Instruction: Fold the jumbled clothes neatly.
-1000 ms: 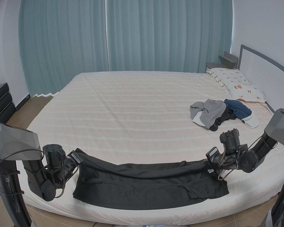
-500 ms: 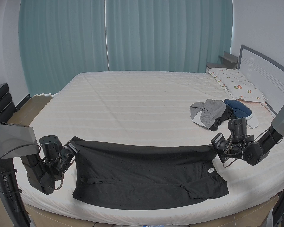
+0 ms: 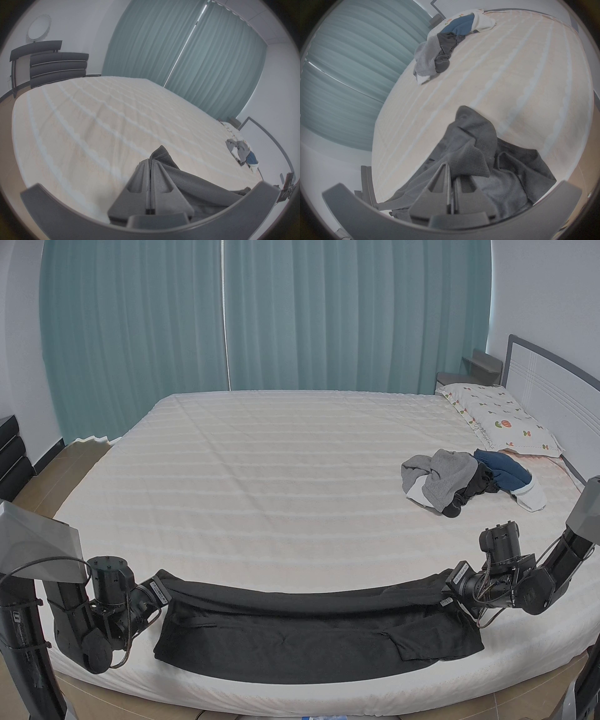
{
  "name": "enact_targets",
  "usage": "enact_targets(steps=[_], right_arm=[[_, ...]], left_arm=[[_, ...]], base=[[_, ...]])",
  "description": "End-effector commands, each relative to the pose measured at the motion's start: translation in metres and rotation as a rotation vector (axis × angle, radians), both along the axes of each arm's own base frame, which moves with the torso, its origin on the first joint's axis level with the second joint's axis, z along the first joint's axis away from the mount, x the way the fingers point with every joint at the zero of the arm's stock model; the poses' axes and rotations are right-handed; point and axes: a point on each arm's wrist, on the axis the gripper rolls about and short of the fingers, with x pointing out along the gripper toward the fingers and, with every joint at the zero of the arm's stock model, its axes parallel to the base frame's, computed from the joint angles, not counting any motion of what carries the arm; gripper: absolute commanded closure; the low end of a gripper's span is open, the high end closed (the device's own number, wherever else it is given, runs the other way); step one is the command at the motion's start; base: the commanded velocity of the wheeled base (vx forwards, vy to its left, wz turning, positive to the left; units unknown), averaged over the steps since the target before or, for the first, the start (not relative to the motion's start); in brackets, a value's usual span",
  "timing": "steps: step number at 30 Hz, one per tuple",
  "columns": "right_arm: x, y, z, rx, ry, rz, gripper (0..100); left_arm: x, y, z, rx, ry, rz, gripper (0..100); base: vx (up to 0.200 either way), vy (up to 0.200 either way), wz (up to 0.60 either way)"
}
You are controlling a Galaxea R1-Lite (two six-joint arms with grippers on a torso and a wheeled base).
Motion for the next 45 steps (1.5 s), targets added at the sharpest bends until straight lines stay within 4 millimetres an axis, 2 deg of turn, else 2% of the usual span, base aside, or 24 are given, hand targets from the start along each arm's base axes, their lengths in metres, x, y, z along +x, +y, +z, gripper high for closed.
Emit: enact_targets(steps=[1, 11, 12, 14, 15, 19, 21, 22, 25, 30, 35, 42, 45], right_arm=[[-0.003, 0.004, -0.015, -0.021, 0.052, 0.022, 100], [-0.004, 0.006, -0.025, -0.055, 0.082, 0.046, 100], [-0.004, 0.006, -0.025, -0.054, 0.081, 0.045, 100], [-0.004, 0.006, -0.025, -0.055, 0.080, 0.044, 100], [-0.004, 0.006, -0.025, -0.055, 0.080, 0.044, 0], [-0.006, 0.006, -0.021, -0.055, 0.072, 0.044, 0], [-0.006, 0.004, -0.006, -0.044, 0.023, 0.038, 0], [-0.006, 0.004, -0.006, -0.044, 0.023, 0.038, 0], [-0.010, -0.003, 0.020, -0.025, -0.055, 0.019, 0], [-0.014, -0.016, 0.038, -0.018, -0.116, -0.007, 0], [-0.010, -0.029, 0.037, 0.004, -0.115, -0.029, 0], [-0.006, -0.042, 0.034, 0.094, -0.092, 0.012, 0], [-0.004, -0.047, 0.029, 0.120, -0.074, 0.020, 0]], left_arm=[[-0.007, -0.006, -0.015, 0.009, 0.072, -0.027, 100], [-0.017, -0.006, -0.019, 0.018, 0.119, -0.033, 100], [-0.018, -0.006, -0.020, 0.019, 0.120, -0.032, 0], [-0.018, -0.006, -0.020, 0.020, 0.122, -0.032, 0], [-0.018, -0.006, -0.019, 0.019, 0.120, -0.032, 0], [-0.021, -0.005, -0.018, 0.021, 0.123, -0.031, 0], [-0.025, -0.002, -0.012, 0.017, 0.111, -0.024, 0], [-0.025, -0.002, -0.012, 0.017, 0.111, -0.024, 0], [-0.027, 0.006, -0.001, 0.011, 0.060, 0.005, 0], [-0.015, 0.020, 0.012, -0.009, -0.020, 0.053, 0], [0.001, 0.023, 0.021, -0.045, -0.075, 0.019, 0], [0.021, 0.019, 0.015, -0.092, 0.001, -0.070, 0], [0.033, 0.014, 0.018, -0.143, -0.030, -0.063, 0]], base=[[0.000, 0.000, 0.00], [0.000, 0.000, 0.00], [0.000, 0.000, 0.00], [0.000, 0.000, 0.00], [0.000, 0.000, 0.00], [0.000, 0.000, 0.00], [0.000, 0.000, 0.00], [0.000, 0.000, 0.00], [0.000, 0.000, 0.00], [0.000, 0.000, 0.00], [0.000, 0.000, 0.00], [0.000, 0.000, 0.00], [0.000, 0.000, 0.00]])
